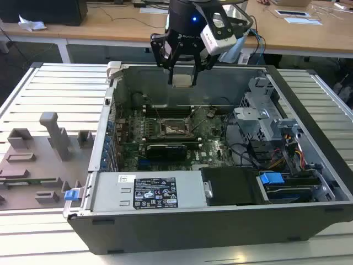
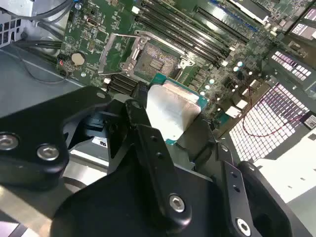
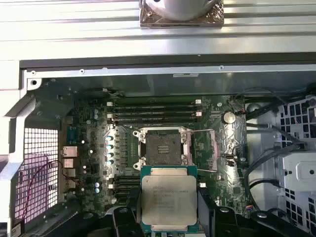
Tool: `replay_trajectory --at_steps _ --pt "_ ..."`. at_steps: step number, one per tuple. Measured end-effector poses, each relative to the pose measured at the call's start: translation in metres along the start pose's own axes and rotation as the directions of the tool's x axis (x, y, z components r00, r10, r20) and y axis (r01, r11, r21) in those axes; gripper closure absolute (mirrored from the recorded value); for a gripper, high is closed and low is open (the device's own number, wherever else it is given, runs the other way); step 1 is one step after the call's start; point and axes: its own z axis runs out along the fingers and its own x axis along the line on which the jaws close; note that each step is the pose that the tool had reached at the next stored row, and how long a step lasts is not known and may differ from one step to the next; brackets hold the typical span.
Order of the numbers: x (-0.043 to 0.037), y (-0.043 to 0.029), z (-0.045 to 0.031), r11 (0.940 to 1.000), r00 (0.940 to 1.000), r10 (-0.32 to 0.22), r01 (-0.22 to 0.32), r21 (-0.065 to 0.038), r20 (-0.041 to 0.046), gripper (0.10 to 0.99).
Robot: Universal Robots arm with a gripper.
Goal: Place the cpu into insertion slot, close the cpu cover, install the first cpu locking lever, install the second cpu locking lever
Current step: 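Place the cpu into insertion slot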
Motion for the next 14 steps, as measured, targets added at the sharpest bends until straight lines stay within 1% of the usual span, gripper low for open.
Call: replay_trajectory --at_steps 1,8,9,11,12,14 --pt "-0.0001 -0.0003 0.0034 1.0000 1.0000 0.000 0.000 0.000 0.0000 0.545" --pt "-0.0002 -0.0010 0.0110 1.0000 1.0000 0.000 0.000 0.000 0.0000 0.545" --pt "-0.0003 -0.0011 0.0128 1.0000 1.0000 0.000 0.000 0.000 0.0001 0.545" --pt "-0.0004 -0.0018 0.0200 1.0000 1.0000 0.000 0.000 0.000 0.0001 0.545" --pt "-0.0005 -0.0020 0.0223 1.0000 1.0000 0.000 0.000 0.001 0.0001 0.545" --pt "-0.0005 -0.0018 0.0243 1.0000 1.0000 0.000 0.000 0.001 0.0001 0.545"
